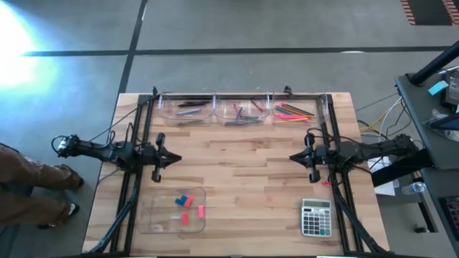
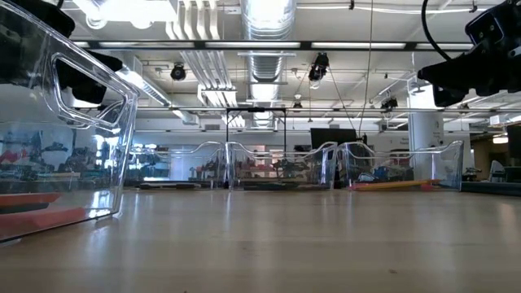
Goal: Sort crayons/erasers/pens/pencils in bins
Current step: Return to Home Position
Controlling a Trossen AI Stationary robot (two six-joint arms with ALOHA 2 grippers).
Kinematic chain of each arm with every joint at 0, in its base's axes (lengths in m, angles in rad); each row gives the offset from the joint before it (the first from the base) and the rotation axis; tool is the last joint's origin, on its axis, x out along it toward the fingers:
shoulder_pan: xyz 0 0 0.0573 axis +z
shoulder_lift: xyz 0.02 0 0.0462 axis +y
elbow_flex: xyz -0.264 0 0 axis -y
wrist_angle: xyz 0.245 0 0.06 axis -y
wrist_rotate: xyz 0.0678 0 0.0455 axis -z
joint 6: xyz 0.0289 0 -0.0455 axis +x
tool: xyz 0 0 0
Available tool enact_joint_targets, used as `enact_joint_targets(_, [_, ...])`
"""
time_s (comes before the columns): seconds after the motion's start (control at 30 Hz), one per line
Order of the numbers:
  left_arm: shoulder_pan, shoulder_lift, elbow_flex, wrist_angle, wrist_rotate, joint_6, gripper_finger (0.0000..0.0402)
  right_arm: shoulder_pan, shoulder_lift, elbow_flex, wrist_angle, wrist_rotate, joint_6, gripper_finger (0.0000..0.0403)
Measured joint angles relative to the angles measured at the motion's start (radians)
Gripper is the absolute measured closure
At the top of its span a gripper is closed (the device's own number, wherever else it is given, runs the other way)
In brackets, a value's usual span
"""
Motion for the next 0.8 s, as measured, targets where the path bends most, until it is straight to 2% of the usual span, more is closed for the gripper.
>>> enact_joint_targets(0.3, [0.0,0.004,-0.001,-0.001,-0.007,0.007,0.0391,0.0,0.019,0.0,0.002,0.0,0.065,0.0394])
enact_joint_targets(0.8, [0.0,0.012,-0.002,-0.002,-0.011,0.001,0.0391,0.0,0.019,-0.001,0.003,0.001,0.064,0.0394])
